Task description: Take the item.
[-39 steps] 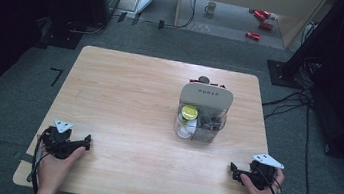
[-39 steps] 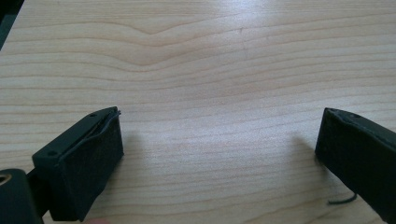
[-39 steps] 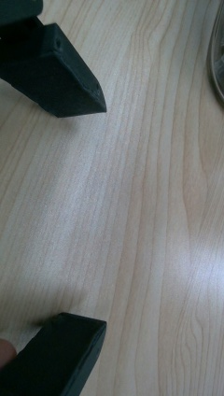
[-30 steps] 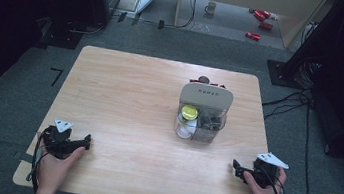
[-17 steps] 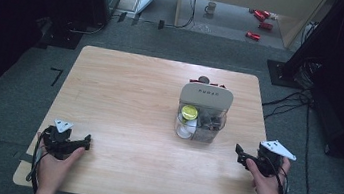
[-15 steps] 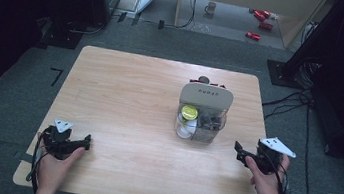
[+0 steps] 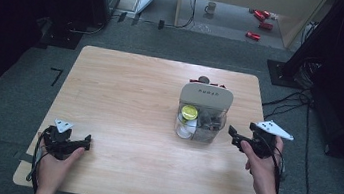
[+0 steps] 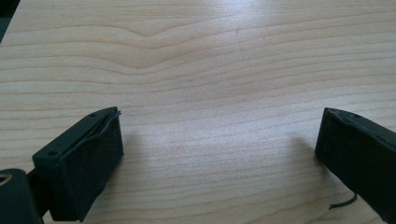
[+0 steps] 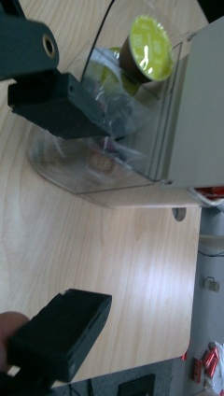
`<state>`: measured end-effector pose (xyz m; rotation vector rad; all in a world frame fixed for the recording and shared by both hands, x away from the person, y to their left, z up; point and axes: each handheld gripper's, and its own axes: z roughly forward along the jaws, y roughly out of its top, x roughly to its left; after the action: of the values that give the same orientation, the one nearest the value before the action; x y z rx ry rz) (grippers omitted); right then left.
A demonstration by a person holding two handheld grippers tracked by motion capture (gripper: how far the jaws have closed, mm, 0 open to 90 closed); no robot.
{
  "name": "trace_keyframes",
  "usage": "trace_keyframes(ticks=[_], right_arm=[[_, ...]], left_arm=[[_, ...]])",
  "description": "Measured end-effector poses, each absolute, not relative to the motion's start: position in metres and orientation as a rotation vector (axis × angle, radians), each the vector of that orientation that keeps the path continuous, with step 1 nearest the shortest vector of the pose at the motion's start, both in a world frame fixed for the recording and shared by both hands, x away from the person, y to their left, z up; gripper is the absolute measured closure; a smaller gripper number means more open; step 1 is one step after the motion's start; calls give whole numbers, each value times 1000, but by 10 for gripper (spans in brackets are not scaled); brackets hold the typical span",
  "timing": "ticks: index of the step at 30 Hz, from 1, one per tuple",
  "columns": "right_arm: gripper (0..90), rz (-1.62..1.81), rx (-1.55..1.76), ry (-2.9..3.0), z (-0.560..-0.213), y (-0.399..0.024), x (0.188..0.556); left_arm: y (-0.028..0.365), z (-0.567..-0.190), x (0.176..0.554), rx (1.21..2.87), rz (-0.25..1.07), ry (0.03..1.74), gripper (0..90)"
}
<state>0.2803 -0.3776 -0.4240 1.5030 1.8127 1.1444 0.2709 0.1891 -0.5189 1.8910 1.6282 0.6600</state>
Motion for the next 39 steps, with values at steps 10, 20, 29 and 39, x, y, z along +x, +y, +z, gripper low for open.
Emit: trace_keyframes(ticks=[10, 20, 29, 39], right_arm=[[274, 1192, 1479, 1798, -413, -361, 297], [379, 1207, 1465, 1808, -410, -342, 313], [410, 1216, 1421, 1792, -396, -336, 325], [403, 1253, 1371, 1780, -380, -335, 332]], left_arm=[[189, -519, 271, 1891, 660, 1628, 11], [189, -519, 271, 1904, 656, 1617, 11], [189, -519, 271, 1904, 652, 1611, 11], [189, -519, 271, 1908, 654, 1606, 11]])
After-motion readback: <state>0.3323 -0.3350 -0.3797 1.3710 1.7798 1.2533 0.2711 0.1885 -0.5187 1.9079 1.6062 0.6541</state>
